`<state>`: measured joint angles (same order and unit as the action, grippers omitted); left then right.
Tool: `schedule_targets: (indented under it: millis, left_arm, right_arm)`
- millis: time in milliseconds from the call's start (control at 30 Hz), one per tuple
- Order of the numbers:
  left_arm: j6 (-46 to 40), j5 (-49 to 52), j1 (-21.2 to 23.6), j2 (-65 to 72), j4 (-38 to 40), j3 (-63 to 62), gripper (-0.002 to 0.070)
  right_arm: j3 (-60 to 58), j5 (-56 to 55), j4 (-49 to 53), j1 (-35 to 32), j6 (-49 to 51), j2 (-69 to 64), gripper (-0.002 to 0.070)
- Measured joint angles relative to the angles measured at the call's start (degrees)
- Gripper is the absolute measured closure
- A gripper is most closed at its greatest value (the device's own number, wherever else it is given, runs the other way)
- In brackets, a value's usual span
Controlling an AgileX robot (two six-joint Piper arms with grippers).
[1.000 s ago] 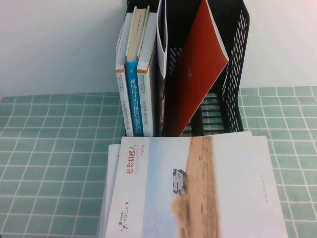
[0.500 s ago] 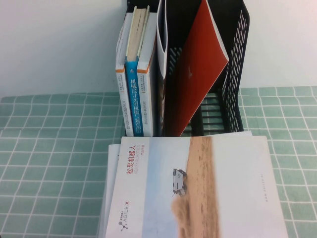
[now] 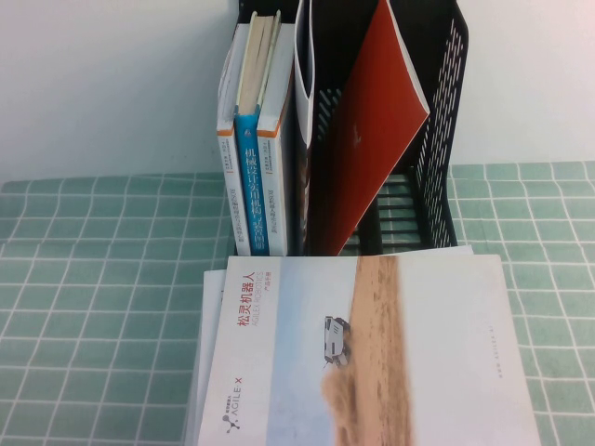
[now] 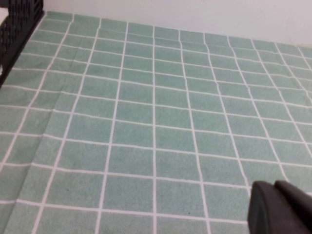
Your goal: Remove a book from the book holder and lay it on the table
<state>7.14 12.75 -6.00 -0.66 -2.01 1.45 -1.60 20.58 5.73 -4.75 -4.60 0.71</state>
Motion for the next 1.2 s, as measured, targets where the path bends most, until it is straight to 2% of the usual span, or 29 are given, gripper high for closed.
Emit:
schedule_targets:
  millis: [200, 467, 667, 1200]
  left_arm:
    - [0.0, -6.2, 0.0, 0.0, 2.0, 0.0, 0.0676]
    - [-0.6, -6.8, 0.0, 0.0, -2.0, 0.0, 0.0676]
    - [2.1, -7.2, 0.0, 0.0, -2.3, 0.0, 0.0676]
    - [2.3, -7.2, 0.0, 0.0, -2.8, 0.2, 0.0678]
  right_arm:
    - [0.0, 0.0, 0.0, 0.0, 0.0, 0.0, 0.0678]
    - [0.0, 0.0, 0.0, 0.0, 0.0, 0.0, 0.0678]
    - [0.0, 0.0, 0.0, 0.0, 0.0, 0.0, 0.0678]
    - [0.0, 0.0, 0.0, 0.0, 0.0, 0.0, 0.0678]
